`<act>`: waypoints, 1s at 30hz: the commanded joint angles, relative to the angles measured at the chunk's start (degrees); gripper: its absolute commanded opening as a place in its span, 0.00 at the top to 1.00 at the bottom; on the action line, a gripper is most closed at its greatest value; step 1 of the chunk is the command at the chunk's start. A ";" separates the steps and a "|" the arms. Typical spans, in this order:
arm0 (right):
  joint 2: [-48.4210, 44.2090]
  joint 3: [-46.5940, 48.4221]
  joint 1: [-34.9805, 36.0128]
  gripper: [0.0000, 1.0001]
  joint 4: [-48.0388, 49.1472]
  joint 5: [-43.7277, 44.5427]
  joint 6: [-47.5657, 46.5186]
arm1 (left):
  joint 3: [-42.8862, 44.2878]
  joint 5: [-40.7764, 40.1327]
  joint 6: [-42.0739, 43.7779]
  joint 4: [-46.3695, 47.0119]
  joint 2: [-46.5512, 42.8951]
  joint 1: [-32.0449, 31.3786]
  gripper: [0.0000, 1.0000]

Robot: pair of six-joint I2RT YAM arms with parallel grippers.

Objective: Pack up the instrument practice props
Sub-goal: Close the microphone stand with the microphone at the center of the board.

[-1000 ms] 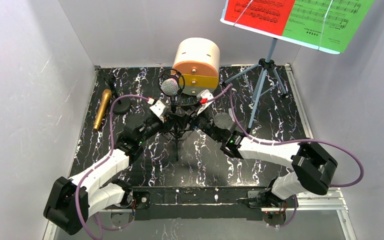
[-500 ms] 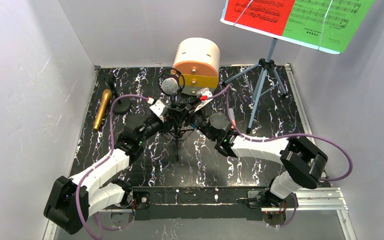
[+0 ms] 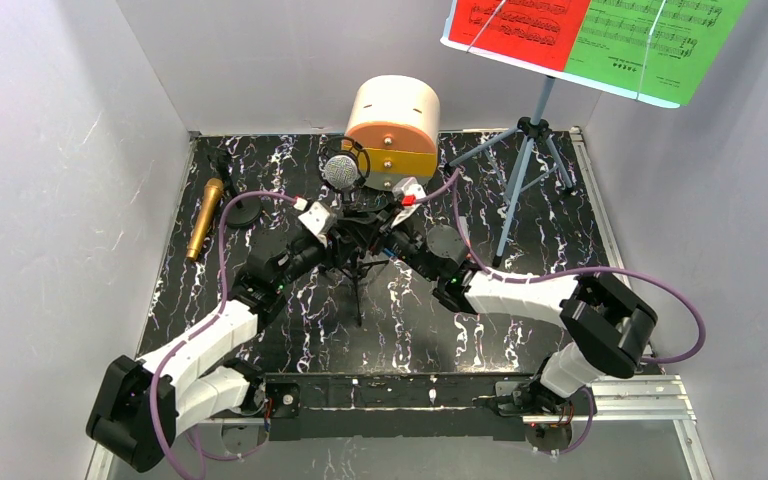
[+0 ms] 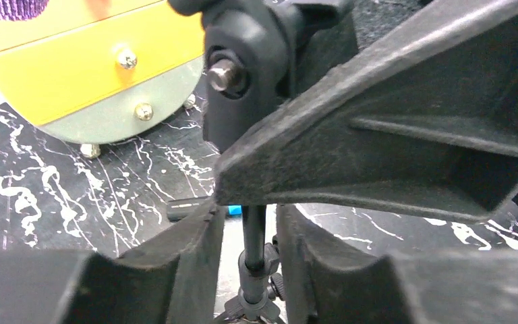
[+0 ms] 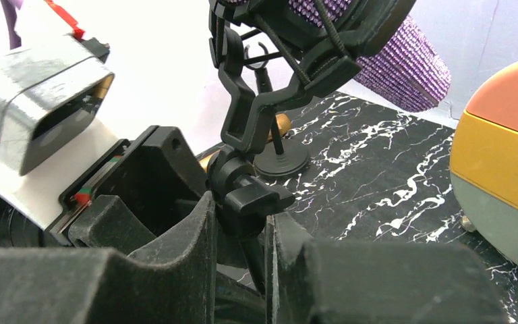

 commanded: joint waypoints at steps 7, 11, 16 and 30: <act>-3.02 -5.03 -0.90 0.99 9.13 -6.08 -4.02 | 0.17 -5.04 1.66 -7.14 -9.89 -0.21 0.48; -2.33 -6.95 -0.90 0.99 11.89 -8.56 -5.04 | 1.48 -8.22 1.67 -12.17 -13.99 -0.19 0.45; -1.37 -9.59 -0.88 0.99 15.66 -9.41 -6.18 | 4.90 -10.87 3.09 -20.56 -17.14 -0.19 0.43; 5.63 -15.65 -0.91 0.99 24.96 -9.21 -9.79 | 4.43 -13.10 -1.48 -19.31 -19.82 -0.14 0.41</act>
